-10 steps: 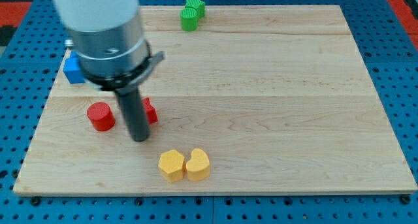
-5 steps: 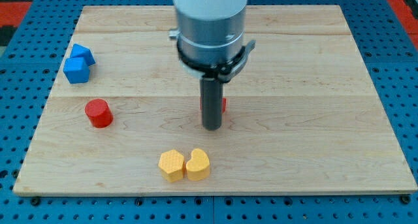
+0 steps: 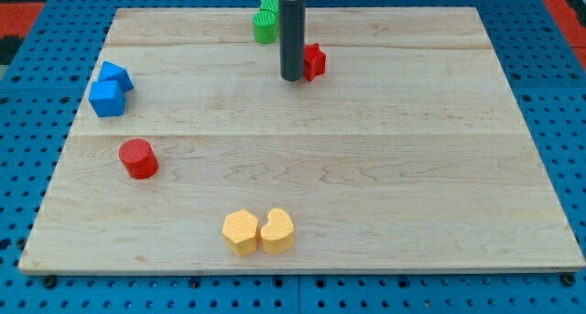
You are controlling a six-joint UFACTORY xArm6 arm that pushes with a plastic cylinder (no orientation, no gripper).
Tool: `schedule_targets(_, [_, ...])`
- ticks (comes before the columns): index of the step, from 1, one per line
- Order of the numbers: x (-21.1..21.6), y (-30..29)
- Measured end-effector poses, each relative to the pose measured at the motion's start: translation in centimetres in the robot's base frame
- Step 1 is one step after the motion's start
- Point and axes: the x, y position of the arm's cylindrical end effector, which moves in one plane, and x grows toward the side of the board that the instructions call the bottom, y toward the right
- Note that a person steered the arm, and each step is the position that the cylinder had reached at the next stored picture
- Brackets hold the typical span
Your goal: Slide the red star to the top right side of the board
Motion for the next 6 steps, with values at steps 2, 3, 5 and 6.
schedule_targets(2, [-7.7,7.6])
schedule_targets(3, [-7.3,12.9])
schedule_targets(5, [-3.0,9.7])
schedule_targets(6, [-2.7,13.9])
